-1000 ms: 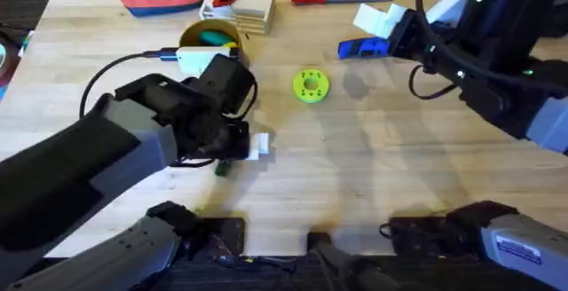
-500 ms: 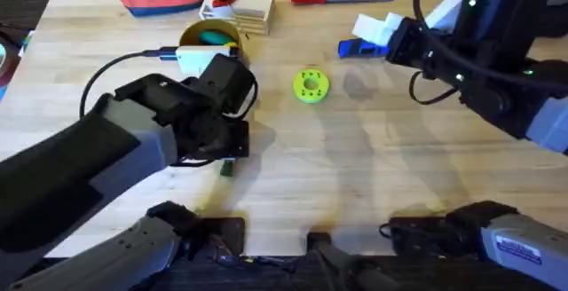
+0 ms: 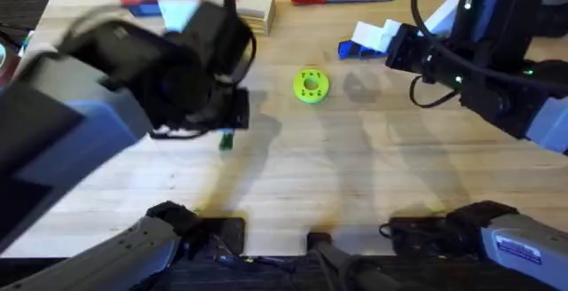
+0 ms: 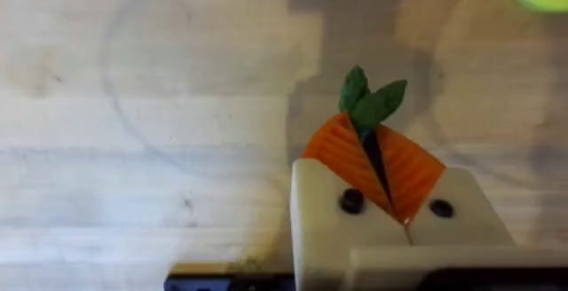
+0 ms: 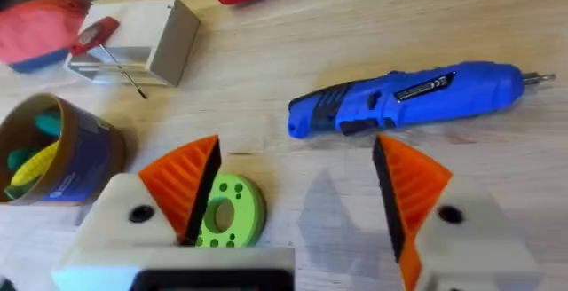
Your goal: Pick up the gripper from the table and insert it into the empty holder that is missing its gripper. Then pick up a screw, insert it into the mounting hole, and use the screwdriver to tighten it. Finally, clean up the table by picking up the vegetable and placing it into the bucket.
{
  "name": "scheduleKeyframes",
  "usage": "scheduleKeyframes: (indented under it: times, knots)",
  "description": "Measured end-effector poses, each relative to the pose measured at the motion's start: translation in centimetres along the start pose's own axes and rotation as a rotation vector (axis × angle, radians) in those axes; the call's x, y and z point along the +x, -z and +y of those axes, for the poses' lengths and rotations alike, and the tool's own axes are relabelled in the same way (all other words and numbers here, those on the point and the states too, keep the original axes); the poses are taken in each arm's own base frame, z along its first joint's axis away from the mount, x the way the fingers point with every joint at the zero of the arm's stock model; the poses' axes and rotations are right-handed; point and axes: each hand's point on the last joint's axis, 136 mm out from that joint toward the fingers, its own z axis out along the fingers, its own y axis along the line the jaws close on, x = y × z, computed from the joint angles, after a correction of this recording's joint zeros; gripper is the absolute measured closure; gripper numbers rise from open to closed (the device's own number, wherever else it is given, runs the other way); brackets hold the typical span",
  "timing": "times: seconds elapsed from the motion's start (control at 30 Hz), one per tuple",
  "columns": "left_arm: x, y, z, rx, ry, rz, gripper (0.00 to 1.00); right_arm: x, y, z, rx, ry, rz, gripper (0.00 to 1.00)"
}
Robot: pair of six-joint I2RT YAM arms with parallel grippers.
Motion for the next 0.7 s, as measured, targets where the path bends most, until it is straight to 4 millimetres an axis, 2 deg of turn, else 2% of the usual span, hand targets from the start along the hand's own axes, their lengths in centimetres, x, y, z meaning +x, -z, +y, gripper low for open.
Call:
scheduleKeyframes:
  times: [0.17,0.23,0.4,0.5,0.7]
  knots:
    - [-7.7,4.8,-1.0,0.010,-0.049,-0.298,0.987,0.0,0.0,0.0,0.000,0.000,0.000,0.008]
    - [-10.1,5.8,-1.0,-0.017,-0.068,-0.407,0.987,0.0,0.0,0.0,0.000,0.000,0.000,0.008]
    - [-14.7,7.6,-0.4,-0.091,-0.089,-0.598,0.989,0.0,0.0,0.0,0.000,-0.030,0.001,0.009]
    - [-16.3,6.6,1.1,-0.156,-0.070,-0.606,0.989,0.0,0.0,0.0,0.000,-0.045,0.000,0.010]
    - [-17.0,1.4,5.3,-0.265,-0.019,-0.462,0.990,0.0,0.0,0.0,0.000,-0.056,0.000,0.009]
